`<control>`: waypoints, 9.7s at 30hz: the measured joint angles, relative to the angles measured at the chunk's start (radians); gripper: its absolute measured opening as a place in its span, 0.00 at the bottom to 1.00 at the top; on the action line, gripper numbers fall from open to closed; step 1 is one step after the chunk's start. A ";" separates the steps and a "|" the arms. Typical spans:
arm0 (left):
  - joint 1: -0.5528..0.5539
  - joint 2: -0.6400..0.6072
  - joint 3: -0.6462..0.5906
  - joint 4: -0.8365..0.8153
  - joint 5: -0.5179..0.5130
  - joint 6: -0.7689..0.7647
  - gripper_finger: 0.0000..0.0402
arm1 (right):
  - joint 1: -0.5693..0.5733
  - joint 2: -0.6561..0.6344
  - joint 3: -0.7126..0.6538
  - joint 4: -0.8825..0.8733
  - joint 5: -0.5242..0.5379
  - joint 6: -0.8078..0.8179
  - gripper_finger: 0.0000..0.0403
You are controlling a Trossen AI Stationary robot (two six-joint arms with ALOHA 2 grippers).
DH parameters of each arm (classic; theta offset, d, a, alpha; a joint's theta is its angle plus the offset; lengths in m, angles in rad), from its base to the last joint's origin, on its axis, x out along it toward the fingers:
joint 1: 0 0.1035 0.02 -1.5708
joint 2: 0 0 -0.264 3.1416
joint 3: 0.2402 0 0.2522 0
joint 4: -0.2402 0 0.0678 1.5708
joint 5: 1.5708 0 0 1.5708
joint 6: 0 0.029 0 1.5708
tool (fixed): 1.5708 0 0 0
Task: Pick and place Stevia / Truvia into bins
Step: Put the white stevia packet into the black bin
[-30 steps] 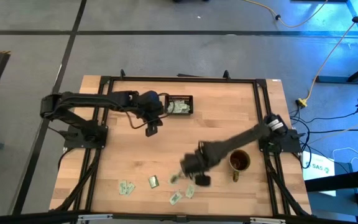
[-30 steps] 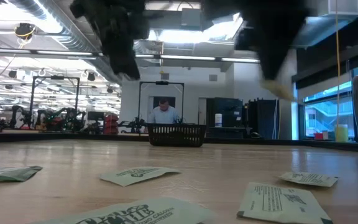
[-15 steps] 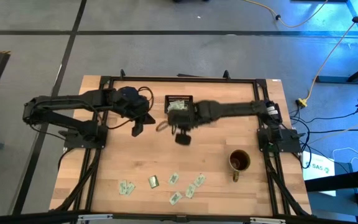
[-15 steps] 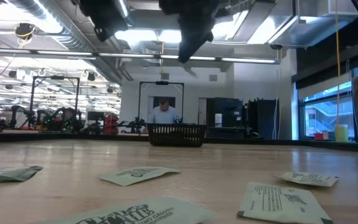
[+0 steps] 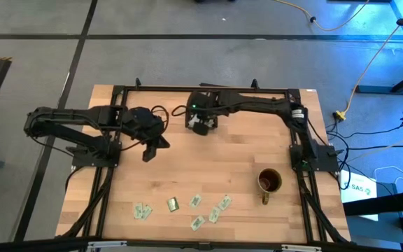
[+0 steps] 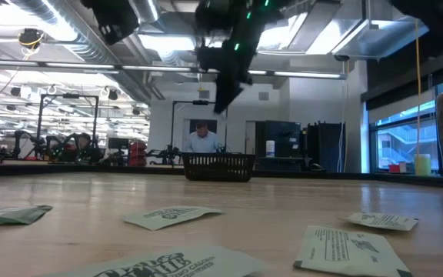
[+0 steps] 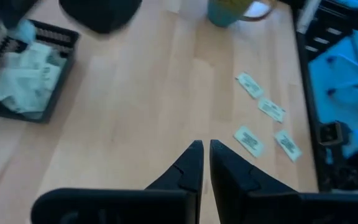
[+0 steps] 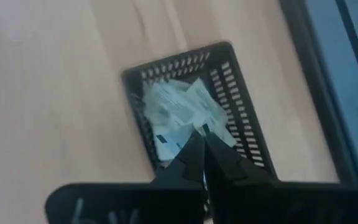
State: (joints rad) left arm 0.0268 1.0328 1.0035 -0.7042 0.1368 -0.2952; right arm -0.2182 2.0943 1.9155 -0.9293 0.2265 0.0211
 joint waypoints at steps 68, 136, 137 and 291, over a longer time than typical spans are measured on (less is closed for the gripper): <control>-0.775 0.473 0.000 -0.202 -0.093 -0.028 0.25 | 0.130 -0.008 -0.088 0.199 -0.070 0.158 0.23; -0.054 0.226 -0.002 -0.060 -0.381 0.058 0.01 | 0.345 -0.130 -0.090 -0.092 -0.222 0.181 0.23; -0.027 0.226 -0.002 -0.031 -0.379 0.086 0.01 | 0.351 -0.131 -0.096 -0.084 -0.222 0.190 0.23; -0.590 0.297 0.098 -0.287 -0.234 -0.410 0.10 | -0.114 -0.104 -0.425 0.423 -0.168 -0.057 0.00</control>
State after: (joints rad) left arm -0.5627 1.3301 1.1019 -0.9914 -0.0976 -0.7048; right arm -0.3321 1.9900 1.4910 -0.5068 0.0589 -0.0361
